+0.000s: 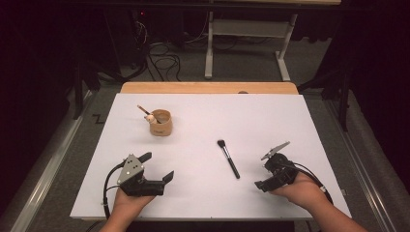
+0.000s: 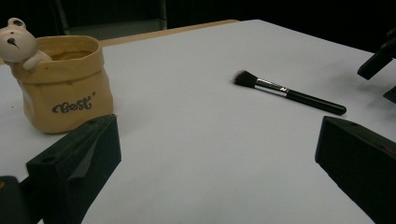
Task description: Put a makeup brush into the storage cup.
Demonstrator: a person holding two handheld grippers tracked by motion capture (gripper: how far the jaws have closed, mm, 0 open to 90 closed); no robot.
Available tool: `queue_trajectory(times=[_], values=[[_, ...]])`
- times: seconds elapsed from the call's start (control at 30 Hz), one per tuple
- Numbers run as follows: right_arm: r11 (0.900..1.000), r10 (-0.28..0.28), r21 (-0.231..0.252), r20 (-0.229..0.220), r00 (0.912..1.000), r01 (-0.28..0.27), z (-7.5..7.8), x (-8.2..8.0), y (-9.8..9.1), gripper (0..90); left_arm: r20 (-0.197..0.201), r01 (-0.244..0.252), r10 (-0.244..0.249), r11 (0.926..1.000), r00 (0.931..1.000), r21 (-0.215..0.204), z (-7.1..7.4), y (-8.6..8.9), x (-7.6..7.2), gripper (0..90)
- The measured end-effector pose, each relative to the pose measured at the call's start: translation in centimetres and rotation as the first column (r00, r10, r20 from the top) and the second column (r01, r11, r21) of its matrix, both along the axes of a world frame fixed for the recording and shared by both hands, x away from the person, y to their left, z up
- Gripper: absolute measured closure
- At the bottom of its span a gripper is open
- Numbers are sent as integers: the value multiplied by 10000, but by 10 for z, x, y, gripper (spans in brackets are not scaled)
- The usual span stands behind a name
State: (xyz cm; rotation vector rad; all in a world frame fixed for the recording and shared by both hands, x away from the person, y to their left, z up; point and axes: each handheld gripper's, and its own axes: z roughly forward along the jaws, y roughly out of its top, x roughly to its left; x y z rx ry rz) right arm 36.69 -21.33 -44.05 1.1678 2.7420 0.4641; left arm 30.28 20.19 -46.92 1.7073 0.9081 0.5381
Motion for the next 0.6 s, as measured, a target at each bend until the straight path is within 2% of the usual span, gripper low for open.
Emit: queue_trajectory(times=[0.2, 0.23, 0.43, 0.6], values=[[10000, 75, -65, 39, 10000, -75, 6, 3, 8, 298, -25, 20, -20, 10000, 10000, -33, 0, -1, 0, 13], [9999, 123, 33, -52, 9999, -123, 7, 4, 9, 312, -35, 31, -31, 10000, 10000, -31, 0, -1, 0, 13], [9984, 566, -83, -150, 9983, -568, 10, 7, 21, 381, -32, 26, -26, 10000, 10000, -35, 0, 1, 0, 13], [9978, 657, -31, -264, 9975, -658, 11, 11, 32, 420, -55, 19, -20, 10000, 10000, -86, 0, 1, 0, 13]])
